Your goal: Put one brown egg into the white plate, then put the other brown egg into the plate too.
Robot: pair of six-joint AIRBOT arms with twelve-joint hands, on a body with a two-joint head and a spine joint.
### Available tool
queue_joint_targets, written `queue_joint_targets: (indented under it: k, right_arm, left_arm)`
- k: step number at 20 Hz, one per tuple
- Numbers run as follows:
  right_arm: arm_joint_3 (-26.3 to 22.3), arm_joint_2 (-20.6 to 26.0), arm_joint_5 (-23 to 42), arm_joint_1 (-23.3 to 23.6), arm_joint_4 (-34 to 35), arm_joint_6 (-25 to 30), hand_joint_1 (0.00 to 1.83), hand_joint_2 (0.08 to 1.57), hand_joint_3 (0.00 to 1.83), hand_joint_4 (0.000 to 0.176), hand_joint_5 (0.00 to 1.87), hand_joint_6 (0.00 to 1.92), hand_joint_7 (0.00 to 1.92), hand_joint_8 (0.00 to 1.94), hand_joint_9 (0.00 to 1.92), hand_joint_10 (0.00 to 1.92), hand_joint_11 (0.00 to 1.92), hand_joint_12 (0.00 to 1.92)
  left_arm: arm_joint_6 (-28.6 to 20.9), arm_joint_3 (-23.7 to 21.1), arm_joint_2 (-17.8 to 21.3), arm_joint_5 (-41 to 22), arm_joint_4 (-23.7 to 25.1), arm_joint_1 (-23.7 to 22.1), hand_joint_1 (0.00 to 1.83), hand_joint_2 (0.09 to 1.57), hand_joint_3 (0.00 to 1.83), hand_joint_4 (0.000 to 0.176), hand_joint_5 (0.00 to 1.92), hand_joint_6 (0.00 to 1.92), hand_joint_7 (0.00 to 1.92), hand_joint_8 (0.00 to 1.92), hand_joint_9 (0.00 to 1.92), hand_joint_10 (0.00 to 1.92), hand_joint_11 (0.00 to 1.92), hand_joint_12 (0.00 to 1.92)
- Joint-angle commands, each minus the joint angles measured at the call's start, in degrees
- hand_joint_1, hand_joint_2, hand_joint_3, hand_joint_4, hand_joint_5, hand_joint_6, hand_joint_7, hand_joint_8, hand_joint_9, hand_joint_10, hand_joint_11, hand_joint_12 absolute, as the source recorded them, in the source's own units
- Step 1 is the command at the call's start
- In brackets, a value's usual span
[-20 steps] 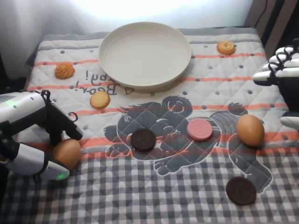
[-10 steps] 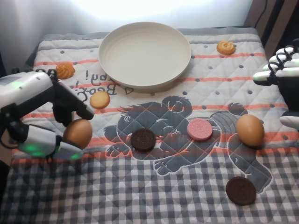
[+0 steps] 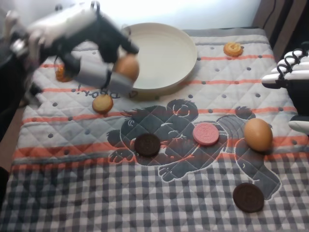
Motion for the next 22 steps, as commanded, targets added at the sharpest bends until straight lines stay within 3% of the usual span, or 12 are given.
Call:
queue_joint_targets:
  k: [1, 3, 4, 5, 6, 7, 8, 10, 14, 16, 18, 22]
  right_arm:
    - [0.37, -0.28, 6.60, 0.90, 1.94, 0.19, 0.57, 1.21, 0.00, 0.025, 0.56, 0.00, 0.63, 0.00, 0.58, 0.01, 0.52, 0.03]
    - [1.03, -1.08, 6.60, 1.47, 1.40, 0.19, 0.58, 1.21, 0.00, 0.022, 0.56, 0.00, 0.63, 0.01, 0.59, 0.01, 0.52, 0.03]
    - [1.53, -1.56, 6.60, 1.79, 0.97, 0.19, 0.59, 1.21, 0.00, 0.026, 0.57, 0.00, 0.63, 0.00, 0.58, 0.01, 0.51, 0.03]
    - [1.97, -2.00, 6.59, 2.09, 0.59, 0.19, 0.60, 1.21, 0.00, 0.030, 0.57, 0.00, 0.63, 0.00, 0.59, 0.01, 0.52, 0.03]
    - [2.20, -2.29, 6.59, 2.45, 0.26, 0.19, 0.60, 1.21, 0.00, 0.032, 0.57, 0.00, 0.63, 0.00, 0.59, 0.01, 0.52, 0.03]
    - [2.22, -2.38, 6.59, 2.81, -0.04, 0.19, 0.60, 1.21, 0.00, 0.032, 0.57, 0.00, 0.64, 0.01, 0.60, 0.01, 0.53, 0.04]
    - [2.22, -2.42, 6.59, 3.18, -0.33, 0.19, 0.62, 1.21, 0.00, 0.027, 0.57, 0.00, 0.64, 0.01, 0.61, 0.01, 0.54, 0.04]
    - [2.25, -2.48, 6.59, 3.36, -0.47, 0.19, 0.62, 1.21, 0.00, 0.034, 0.56, 0.00, 0.64, 0.00, 0.61, 0.01, 0.54, 0.04]
    - [2.37, -2.53, 6.59, 3.35, -0.52, 0.19, 0.63, 1.22, 0.00, 0.035, 0.56, 0.00, 0.63, 0.00, 0.60, 0.00, 0.53, 0.03]
    - [2.34, -2.53, 6.61, 3.64, -0.68, 0.19, 0.63, 1.21, 0.00, 0.035, 0.56, 0.00, 0.62, 0.00, 0.59, 0.00, 0.52, 0.03]
    - [2.05, -2.51, 6.62, 3.94, -1.49, 0.19, 0.63, 1.21, 0.00, 0.053, 0.54, 0.00, 0.62, 0.00, 0.58, 0.00, 0.50, 0.02]
    - [1.42, -2.89, 6.59, 3.61, -2.64, 0.19, 0.79, 1.09, 0.00, 0.093, 0.43, 0.00, 0.54, 0.00, 0.51, 0.00, 0.47, 0.01]
  left_arm:
    - [-0.35, 1.45, -0.58, -3.35, -0.60, -1.06, 1.27, 1.04, 0.00, 0.000, 1.25, 0.31, 1.19, 0.80, 1.01, 0.54, 0.25, 1.33]
    - [-0.33, 7.40, -5.26, -0.24, -2.54, -2.46, 1.27, 1.04, 0.01, 0.000, 1.24, 0.31, 1.13, 0.93, 1.01, 0.64, 0.21, 1.50]
    - [-0.33, 10.05, -7.30, 1.59, -3.24, -2.88, 1.28, 1.05, 0.00, 0.000, 1.14, 0.63, 1.11, 0.85, 0.93, 1.04, 0.22, 1.60]
    - [-0.32, 13.08, -9.56, 3.55, -4.17, -3.21, 1.16, 1.04, 0.00, 0.000, 1.16, 0.65, 1.08, 0.75, 0.86, 1.32, 0.21, 1.68]
    - [-0.32, 15.04, -11.05, 5.20, -5.36, -3.26, 1.11, 1.04, 0.00, 0.086, 1.16, 0.67, 1.06, 0.72, 0.83, 1.36, 0.19, 1.67]
    - [-0.31, 15.95, -11.63, 5.95, -5.82, -3.23, 1.03, 0.96, 0.00, 0.067, 0.93, 0.23, 1.03, 0.54, 0.82, 1.08, 0.16, 1.56]
    - [-0.31, 16.43, -11.93, 6.36, -5.98, -3.12, 0.88, 0.95, 0.00, 0.087, 0.72, 0.05, 0.98, 0.26, 0.79, 0.75, 0.10, 1.48]
    - [-0.30, 17.02, -12.29, 6.67, -6.42, -3.08, 0.79, 0.92, 0.00, 0.118, 0.44, 0.00, 0.81, 0.02, 0.67, 0.48, 0.03, 1.41]
    - [-0.26, 14.43, -10.84, 4.53, -6.53, -2.62, 0.70, 0.88, 0.00, 0.173, 0.04, 0.00, 0.41, 0.00, 0.47, 0.12, 0.00, 1.03]
    - [-0.22, 9.35, -7.28, 0.54, -5.46, -1.44, 0.66, 0.82, 0.00, 0.176, 0.00, 0.00, 0.20, 0.01, 0.34, 0.02, 0.00, 0.51]
    - [-1.29, 2.11, -1.75, -4.58, -2.37, 1.12, 0.65, 0.82, 0.00, 0.176, 0.00, 0.00, 0.10, 0.00, 0.23, 0.00, 0.00, 0.24]
    - [-19.45, -4.97, 5.95, -12.14, 6.13, 8.11, 0.57, 0.82, 0.00, 0.176, 0.00, 0.00, 0.00, 0.00, 0.02, 0.00, 0.00, 0.10]
